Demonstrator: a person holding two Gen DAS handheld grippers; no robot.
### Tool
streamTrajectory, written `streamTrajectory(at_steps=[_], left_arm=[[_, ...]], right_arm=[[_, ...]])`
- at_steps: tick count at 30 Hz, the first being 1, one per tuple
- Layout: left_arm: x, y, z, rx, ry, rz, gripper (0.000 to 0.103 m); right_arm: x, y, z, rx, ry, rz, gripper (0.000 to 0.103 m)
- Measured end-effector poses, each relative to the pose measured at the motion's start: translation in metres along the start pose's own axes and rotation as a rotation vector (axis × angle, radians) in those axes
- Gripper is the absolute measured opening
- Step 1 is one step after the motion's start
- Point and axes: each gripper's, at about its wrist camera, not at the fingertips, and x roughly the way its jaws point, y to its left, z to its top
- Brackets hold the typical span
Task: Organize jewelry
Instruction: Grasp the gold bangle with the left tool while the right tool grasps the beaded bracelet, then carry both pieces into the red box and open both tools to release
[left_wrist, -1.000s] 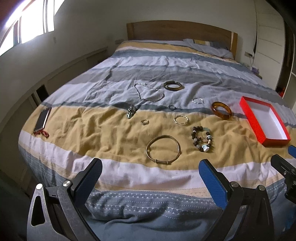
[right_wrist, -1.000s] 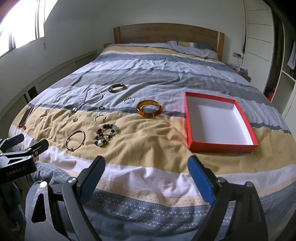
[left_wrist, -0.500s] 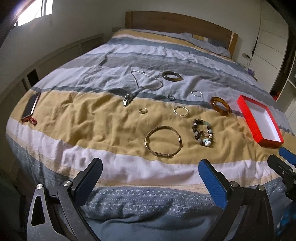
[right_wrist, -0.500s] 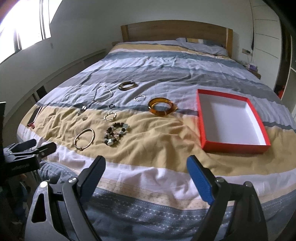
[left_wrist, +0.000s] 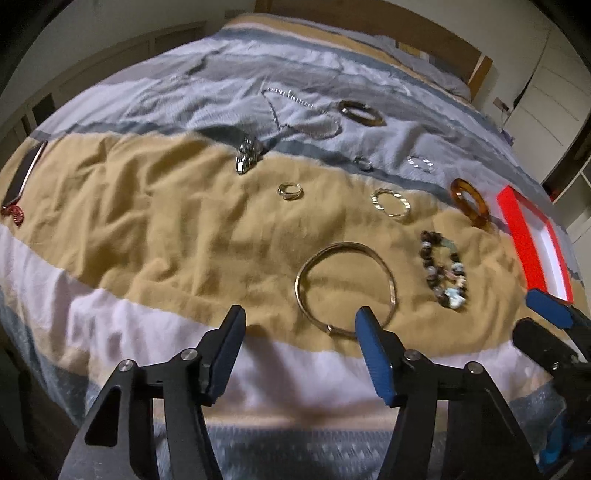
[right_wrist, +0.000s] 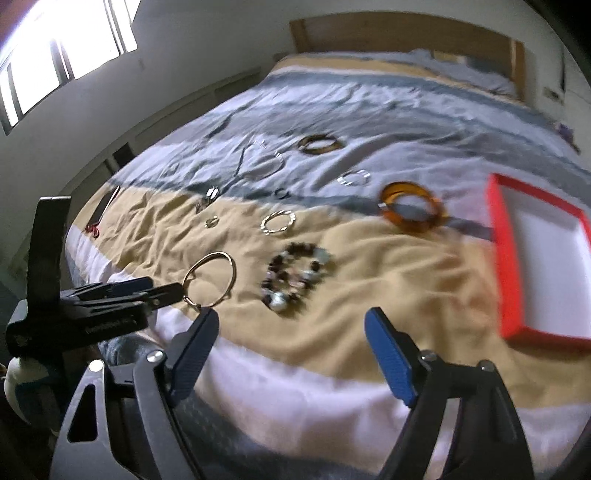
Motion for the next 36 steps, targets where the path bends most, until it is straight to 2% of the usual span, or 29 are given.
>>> streamTrajectory(at_steps=[5,8,11,13,19,22,24,25,26,27,29,36], left_arm=[[0.023,0.006,0.005,-0.01,0.04,0.009,0.051],[0.03,0.007,0.007,0.005,0.038,0.021,0.041],[0.033,0.01,0.01,0.017,0.025,0.043,0.023],[0.034,0.013,0.012,0.028,0.017,0.065,0.006],[0.031,0.023,0.015,0.029,0.0,0.071,0.005],[0.026,0.025,0.017,0.029,-0.014,0.081,0.005],[0.023,0.027,0.018,0.029,-0.021,0.089,0.005],[0.021,0.027,0.018,0.03,-0.026,0.094,0.004],[0.018,0.028,0.019,0.033,-0.031,0.101,0.004],[0.015,0.027,0.02,0.035,-0.036,0.107,0.004],[0.008,0.025,0.021,0.044,-0.048,0.123,0.004],[-0.021,0.013,0.024,0.068,-0.091,0.13,0.003]], right_arm=[[0.037,0.004,0.009,0.002,0.056,0.026,0.08],[0.053,0.002,0.01,0.009,0.08,0.029,0.08],[0.066,0.001,0.011,0.005,0.096,0.027,0.08],[0.071,0.001,0.012,0.001,0.103,0.025,0.08],[0.087,0.001,0.017,-0.009,0.111,0.003,0.08],[0.093,0.002,0.018,-0.016,0.111,-0.026,0.067],[0.094,-0.001,0.019,-0.01,0.106,-0.044,0.043],[0.093,-0.004,0.019,-0.003,0.105,-0.049,0.036],[0.092,-0.008,0.02,0.008,0.105,-0.051,0.023],[0.091,-0.012,0.02,0.016,0.106,-0.047,0.017],[0.086,-0.019,0.021,0.038,0.109,-0.023,0.013],[0.054,-0.016,0.015,0.038,0.07,0.025,0.012]])
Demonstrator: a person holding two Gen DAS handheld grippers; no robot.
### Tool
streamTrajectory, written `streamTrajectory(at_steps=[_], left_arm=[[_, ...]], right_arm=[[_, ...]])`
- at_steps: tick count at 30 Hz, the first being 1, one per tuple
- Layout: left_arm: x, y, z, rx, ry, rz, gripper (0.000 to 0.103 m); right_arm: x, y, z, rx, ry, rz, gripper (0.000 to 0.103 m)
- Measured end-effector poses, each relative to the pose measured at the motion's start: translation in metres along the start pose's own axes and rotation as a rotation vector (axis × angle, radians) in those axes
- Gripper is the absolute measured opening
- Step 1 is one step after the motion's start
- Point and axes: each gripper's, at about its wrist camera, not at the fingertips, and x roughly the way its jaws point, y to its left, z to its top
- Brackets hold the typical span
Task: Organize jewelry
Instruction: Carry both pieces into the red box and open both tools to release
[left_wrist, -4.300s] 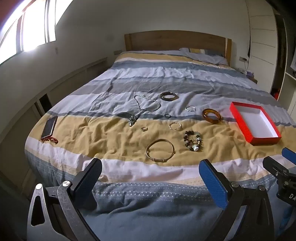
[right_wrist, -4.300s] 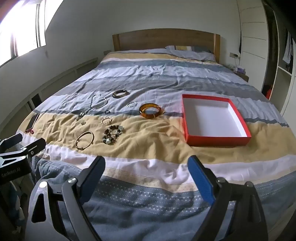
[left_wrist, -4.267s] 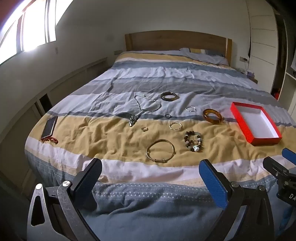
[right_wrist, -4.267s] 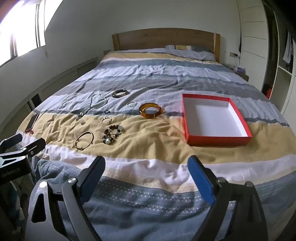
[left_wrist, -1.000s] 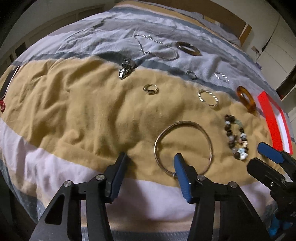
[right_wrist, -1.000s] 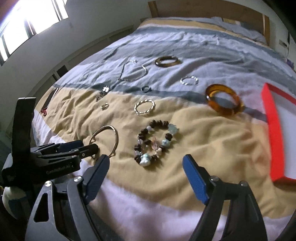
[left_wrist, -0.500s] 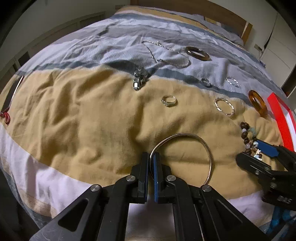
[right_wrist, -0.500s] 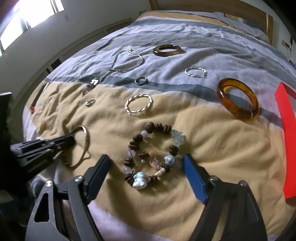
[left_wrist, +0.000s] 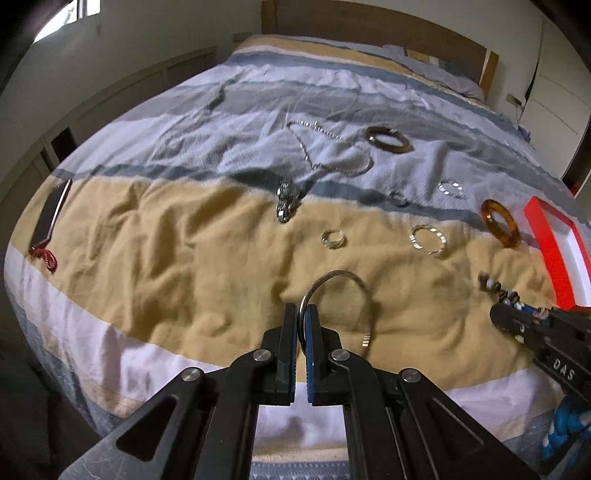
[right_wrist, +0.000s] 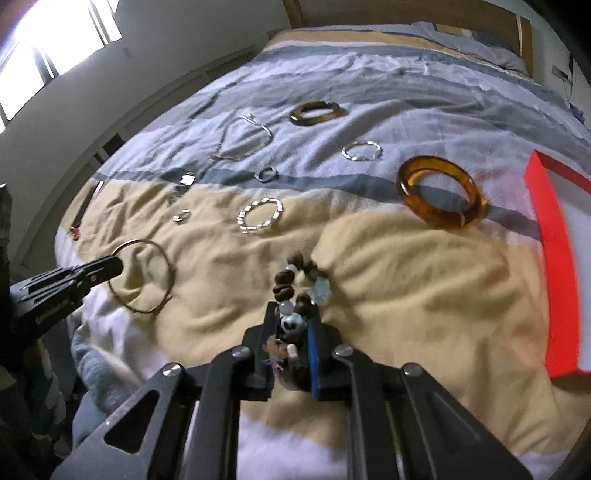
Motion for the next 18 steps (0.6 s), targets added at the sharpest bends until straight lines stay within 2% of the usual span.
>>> streamTrajectory(at_steps=[10,14,18], left_arm=[[-0.044,-0.018,0.005,0.044,-0.052,0.022,0.003],[-0.06,-0.045,0.01,0.098,-0.068,0.017,0.003],[-0.07,-0.087,0.02,0.167,-0.077,-0.025,0.003]], right_arm=[[-0.063,0.005,-0.011,0.006,-0.11,0.044,0.012],[-0.09,-0.007,-0.015,0.023,-0.159,0.039,0.012],[-0.115,-0.03,-0.023,0.057,-0.195,0.018,0.012]])
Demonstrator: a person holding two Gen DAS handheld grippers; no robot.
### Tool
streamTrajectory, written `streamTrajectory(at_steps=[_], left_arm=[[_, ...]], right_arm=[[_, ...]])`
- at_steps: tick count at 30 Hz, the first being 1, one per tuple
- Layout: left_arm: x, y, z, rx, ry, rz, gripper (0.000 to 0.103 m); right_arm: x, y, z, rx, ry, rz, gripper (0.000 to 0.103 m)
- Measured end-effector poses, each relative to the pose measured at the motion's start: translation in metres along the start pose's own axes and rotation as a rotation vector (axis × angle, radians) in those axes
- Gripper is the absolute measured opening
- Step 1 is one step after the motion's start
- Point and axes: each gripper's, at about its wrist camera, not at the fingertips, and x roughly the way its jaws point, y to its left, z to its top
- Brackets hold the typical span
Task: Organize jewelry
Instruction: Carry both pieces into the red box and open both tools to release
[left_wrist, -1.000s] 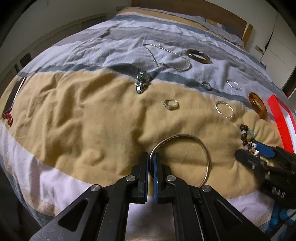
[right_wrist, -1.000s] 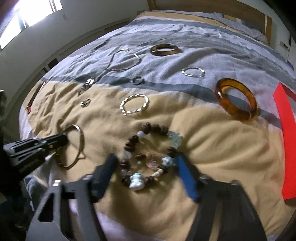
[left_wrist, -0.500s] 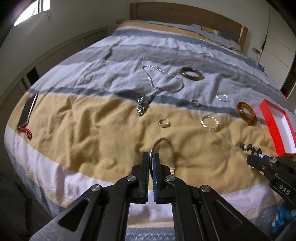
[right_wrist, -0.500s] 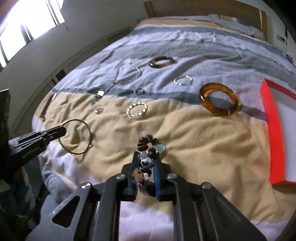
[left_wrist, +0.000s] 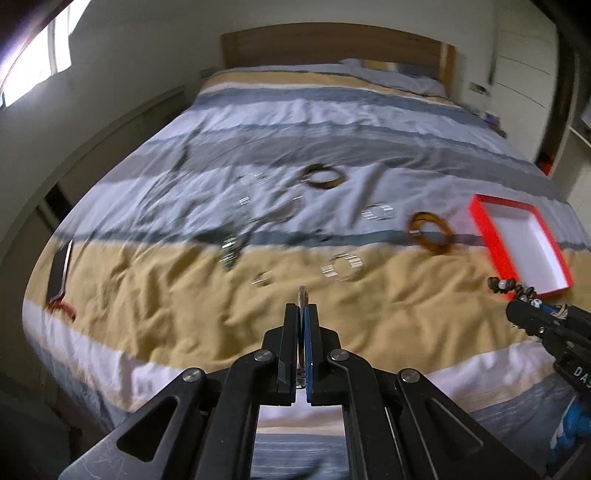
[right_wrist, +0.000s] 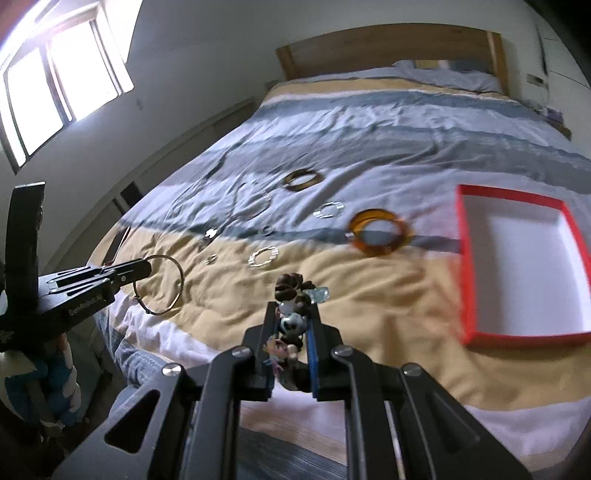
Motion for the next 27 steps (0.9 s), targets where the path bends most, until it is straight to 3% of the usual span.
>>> streamTrajectory(at_steps=[4,12,19,22,27], left_arm=[[0.0,-0.05,0.018,0.078,-0.008,-0.062,0.003],[0.017,-0.185,0.062,0.251,-0.006,-0.265,0.003],[0.057,-0.278,0.088,0.281,0.023,-0.447,0.003],[0.089,-0.295,0.085,0.276,0.089,-0.465,0.003],[0.137,-0.289,0.07,0.245,0.177,-0.396,0.004]], right_arm=[[-0.022,-0.038,-0.002,0.043,-0.026,-0.051,0.012],[-0.056,-0.138,0.005,0.112,-0.05,-0.2,0.012],[-0.051,-0.207,0.015,0.155,-0.03,-0.283,0.013],[-0.041,-0.23,0.014,0.167,-0.011,-0.307,0.013],[-0.022,-0.253,0.005,0.177,0.034,-0.32,0.013]])
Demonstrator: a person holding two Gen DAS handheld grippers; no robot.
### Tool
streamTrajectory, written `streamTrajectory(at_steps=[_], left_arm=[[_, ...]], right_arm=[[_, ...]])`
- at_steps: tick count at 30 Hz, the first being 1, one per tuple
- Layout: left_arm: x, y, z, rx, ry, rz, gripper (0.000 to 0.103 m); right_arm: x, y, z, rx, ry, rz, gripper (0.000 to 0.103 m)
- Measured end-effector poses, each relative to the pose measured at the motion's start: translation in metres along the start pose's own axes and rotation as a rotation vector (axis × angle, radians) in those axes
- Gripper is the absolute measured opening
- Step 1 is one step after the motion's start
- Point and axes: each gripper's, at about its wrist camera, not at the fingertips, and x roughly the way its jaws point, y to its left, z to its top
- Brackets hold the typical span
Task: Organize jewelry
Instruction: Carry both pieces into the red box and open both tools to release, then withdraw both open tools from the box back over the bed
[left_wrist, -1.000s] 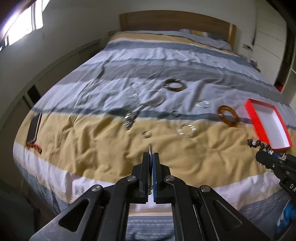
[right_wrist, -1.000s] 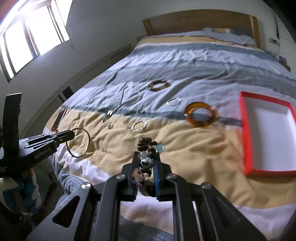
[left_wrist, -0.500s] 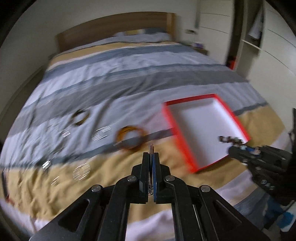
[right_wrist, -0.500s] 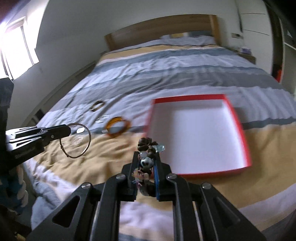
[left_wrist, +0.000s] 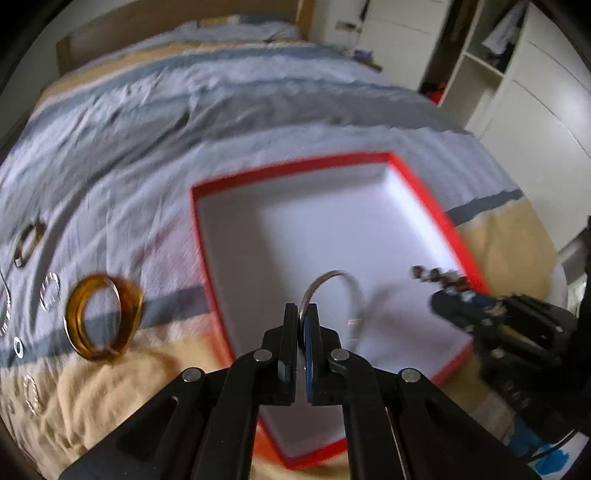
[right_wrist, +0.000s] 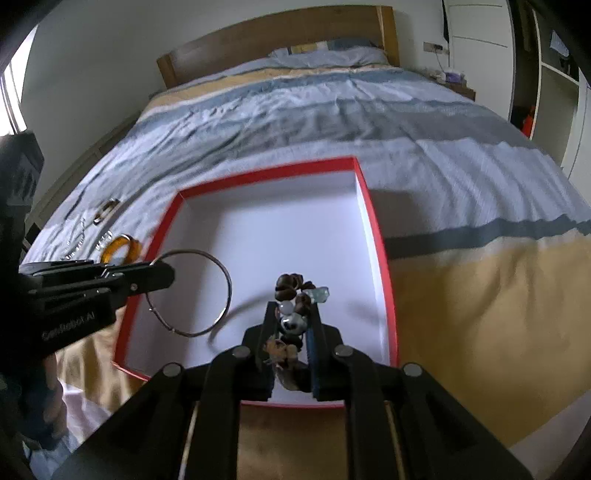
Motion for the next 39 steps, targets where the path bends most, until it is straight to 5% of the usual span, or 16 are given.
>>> streamTrajectory(at_steps=[11,16,18,22,29,39], left_arm=[[0.016,-0.001,-0.01,0.047,0.013,0.092,0.008],[0.012,-0.005,-0.012,0.044,0.013,0.076,0.026],[0.008,-0.006,-0.012,0.046,0.002,0.073,0.032],[-0.018,-0.005,-0.017,0.02,-0.058,0.07,0.046],[-0.068,0.005,-0.041,-0.003,-0.138,0.096,0.047],[-0.122,0.038,-0.098,-0.023,-0.131,0.164,0.06]], right_arm=[[0.016,-0.006,-0.001,-0.026,0.026,-0.044,0.017],[0.011,-0.005,0.0,-0.027,0.028,-0.045,0.038],[0.005,-0.003,-0.001,-0.03,0.021,-0.05,0.039],[-0.015,-0.004,-0.003,-0.012,-0.013,-0.046,0.039],[-0.055,0.007,-0.009,0.015,-0.069,-0.051,0.039],[-0.097,0.07,-0.029,-0.002,-0.115,0.02,0.039]])
